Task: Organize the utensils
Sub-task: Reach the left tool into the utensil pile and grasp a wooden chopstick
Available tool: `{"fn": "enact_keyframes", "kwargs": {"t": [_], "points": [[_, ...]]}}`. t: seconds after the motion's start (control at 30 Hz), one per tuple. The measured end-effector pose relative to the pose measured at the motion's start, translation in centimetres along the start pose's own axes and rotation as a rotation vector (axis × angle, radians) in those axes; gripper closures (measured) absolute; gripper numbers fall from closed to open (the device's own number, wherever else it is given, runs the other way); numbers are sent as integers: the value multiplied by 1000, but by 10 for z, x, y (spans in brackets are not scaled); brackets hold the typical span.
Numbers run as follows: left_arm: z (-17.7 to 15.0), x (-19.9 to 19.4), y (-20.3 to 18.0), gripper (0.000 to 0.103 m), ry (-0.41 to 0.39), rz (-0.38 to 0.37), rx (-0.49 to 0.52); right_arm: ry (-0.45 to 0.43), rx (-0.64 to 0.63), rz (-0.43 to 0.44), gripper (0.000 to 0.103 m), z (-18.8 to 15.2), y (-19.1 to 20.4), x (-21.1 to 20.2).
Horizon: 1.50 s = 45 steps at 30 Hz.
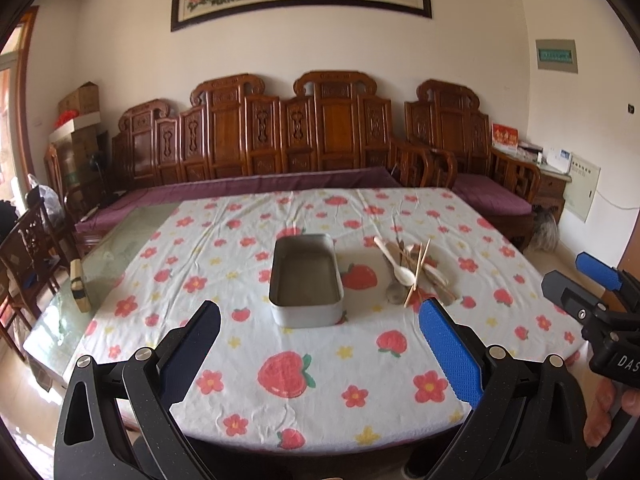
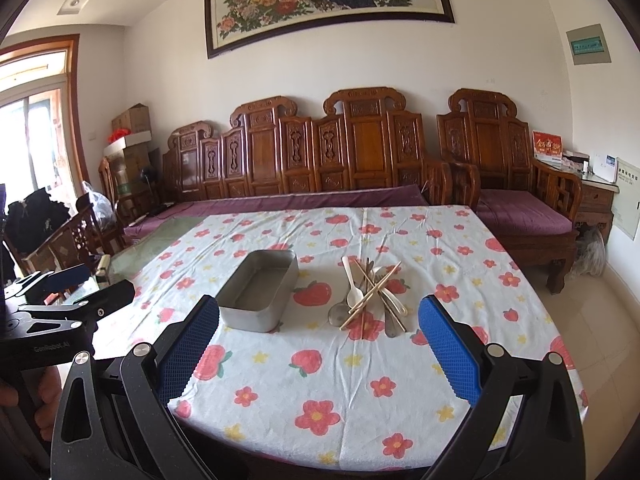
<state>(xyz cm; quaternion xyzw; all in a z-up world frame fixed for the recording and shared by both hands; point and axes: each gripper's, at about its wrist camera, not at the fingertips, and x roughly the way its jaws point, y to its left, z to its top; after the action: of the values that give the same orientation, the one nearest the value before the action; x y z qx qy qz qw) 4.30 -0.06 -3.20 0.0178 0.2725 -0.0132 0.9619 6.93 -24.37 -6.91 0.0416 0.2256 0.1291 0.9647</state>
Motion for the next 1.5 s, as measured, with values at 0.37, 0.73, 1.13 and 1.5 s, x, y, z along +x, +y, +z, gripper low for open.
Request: {"fn": "enact_keyframes", "kwargs": {"t": [0.37, 0.73, 1.13, 1.5], "points": [[-6, 48, -6, 7, 89, -17, 68, 53, -20, -6, 3, -2, -19, 44], [-6, 92, -25, 7, 153, -118, 126, 155, -64, -32, 11, -2, -60, 108], [-4, 140, -54, 7, 181, -237, 127, 251, -70, -20, 31, -6, -105, 175], [0, 205, -99, 23, 254, -289, 212, 351, -58, -7, 48, -32, -132, 221]]}}
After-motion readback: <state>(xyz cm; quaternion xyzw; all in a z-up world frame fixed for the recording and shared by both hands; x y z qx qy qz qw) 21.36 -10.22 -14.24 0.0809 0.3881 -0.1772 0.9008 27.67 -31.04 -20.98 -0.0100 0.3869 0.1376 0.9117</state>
